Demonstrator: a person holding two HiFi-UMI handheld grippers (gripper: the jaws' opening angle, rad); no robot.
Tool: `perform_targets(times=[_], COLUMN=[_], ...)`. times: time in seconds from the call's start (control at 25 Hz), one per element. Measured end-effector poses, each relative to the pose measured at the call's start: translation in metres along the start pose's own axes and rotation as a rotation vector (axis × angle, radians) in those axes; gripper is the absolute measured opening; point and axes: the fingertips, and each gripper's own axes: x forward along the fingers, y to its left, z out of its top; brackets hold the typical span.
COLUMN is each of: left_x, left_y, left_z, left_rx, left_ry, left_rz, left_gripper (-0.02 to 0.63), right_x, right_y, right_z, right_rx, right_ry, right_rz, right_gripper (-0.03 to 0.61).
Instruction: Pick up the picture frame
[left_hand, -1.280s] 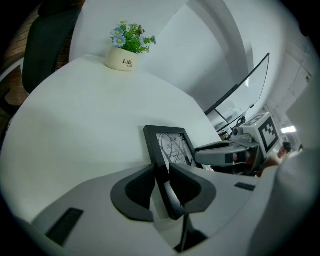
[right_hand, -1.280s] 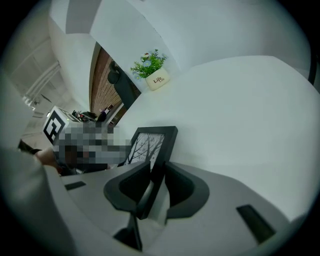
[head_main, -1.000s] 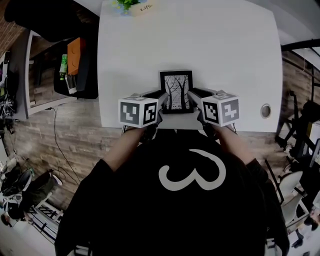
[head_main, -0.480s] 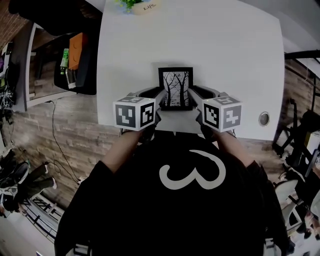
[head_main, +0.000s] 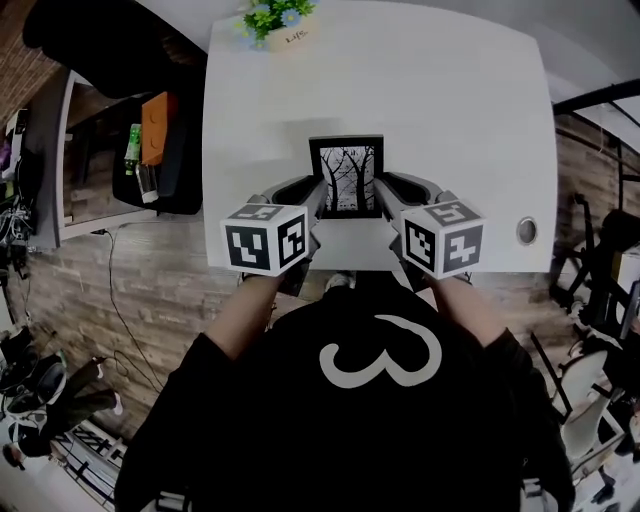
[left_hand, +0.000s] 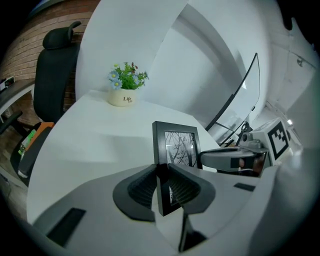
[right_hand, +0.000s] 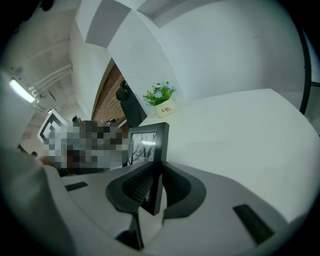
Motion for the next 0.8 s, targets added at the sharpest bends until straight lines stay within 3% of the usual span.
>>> perform_targets(times=[0.44,0.8], left_x=[-0.072,-0.121], left_y=[0.003,-0.014], left_z=[0.013,0.02], left_rx=[0.055,0.133], left_ry=[-0.13,-0.224], left_rz=[-0.03,-0.048], left_gripper=[0.083,0.083], right_x=[-0.025,-0.057], right_y=[0.067,0.102], right_z=[0.023,0.031], right_rx=[-0.136,-0.189], right_ry=[-0.127,-0.218], right_rz=[-0.033,-0.086], right_gripper=[0.071,0.071])
